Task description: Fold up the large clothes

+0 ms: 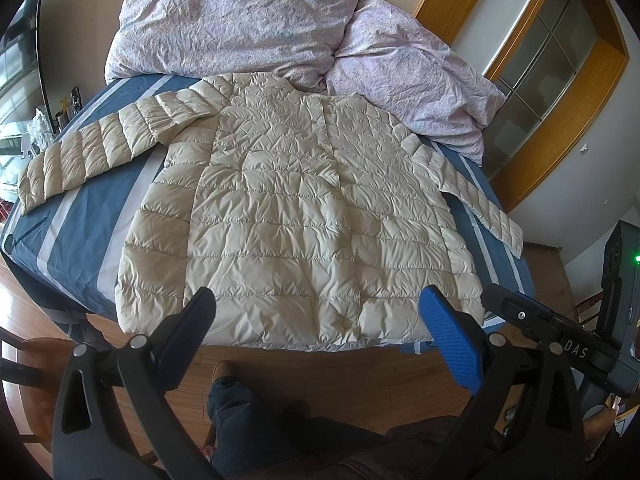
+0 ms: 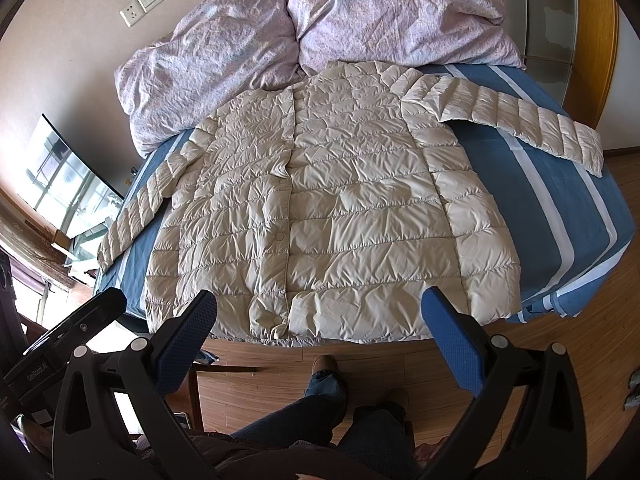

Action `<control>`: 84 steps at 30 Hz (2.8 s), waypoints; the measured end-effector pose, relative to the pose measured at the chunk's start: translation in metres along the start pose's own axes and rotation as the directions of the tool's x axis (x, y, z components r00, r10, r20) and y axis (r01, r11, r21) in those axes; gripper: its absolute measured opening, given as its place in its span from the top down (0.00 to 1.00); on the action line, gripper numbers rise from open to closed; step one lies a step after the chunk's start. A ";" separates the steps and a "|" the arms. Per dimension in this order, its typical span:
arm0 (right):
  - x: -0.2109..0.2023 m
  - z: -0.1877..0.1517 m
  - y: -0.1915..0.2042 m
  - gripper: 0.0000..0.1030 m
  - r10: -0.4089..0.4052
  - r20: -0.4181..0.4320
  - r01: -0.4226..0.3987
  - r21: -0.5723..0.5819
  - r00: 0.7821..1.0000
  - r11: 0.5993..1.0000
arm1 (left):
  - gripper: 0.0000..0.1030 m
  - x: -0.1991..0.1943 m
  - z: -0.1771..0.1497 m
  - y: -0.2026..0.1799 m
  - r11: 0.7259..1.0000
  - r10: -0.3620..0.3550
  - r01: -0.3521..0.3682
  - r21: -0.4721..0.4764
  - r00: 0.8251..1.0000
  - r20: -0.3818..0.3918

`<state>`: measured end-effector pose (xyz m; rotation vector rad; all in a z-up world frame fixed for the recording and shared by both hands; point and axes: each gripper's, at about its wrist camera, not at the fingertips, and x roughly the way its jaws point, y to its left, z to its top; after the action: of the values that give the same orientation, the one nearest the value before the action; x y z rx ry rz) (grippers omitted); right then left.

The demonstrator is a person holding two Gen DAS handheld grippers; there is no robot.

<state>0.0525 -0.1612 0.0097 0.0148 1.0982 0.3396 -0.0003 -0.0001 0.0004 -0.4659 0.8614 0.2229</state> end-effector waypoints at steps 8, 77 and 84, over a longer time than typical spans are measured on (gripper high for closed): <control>0.001 0.001 0.000 0.01 0.000 -0.001 0.000 0.001 1.000 1.000 | 0.02 0.000 0.000 0.000 1.000 0.000 0.000 0.001 1.000 0.001; 0.072 0.125 -0.450 0.48 -0.404 -0.193 0.400 0.751 0.894 0.525 | 0.02 0.108 0.084 0.026 0.972 0.231 -0.234 -0.022 0.967 -0.104; 0.075 0.126 -0.445 0.87 -0.402 -0.170 0.382 0.752 0.900 0.537 | 0.02 0.106 0.086 0.039 0.968 0.244 -0.249 -0.041 0.965 -0.101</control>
<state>0.3096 -0.5430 -0.0771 0.5402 1.1154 -0.5812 0.1112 0.0756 -0.0455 -0.4207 1.0091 0.4563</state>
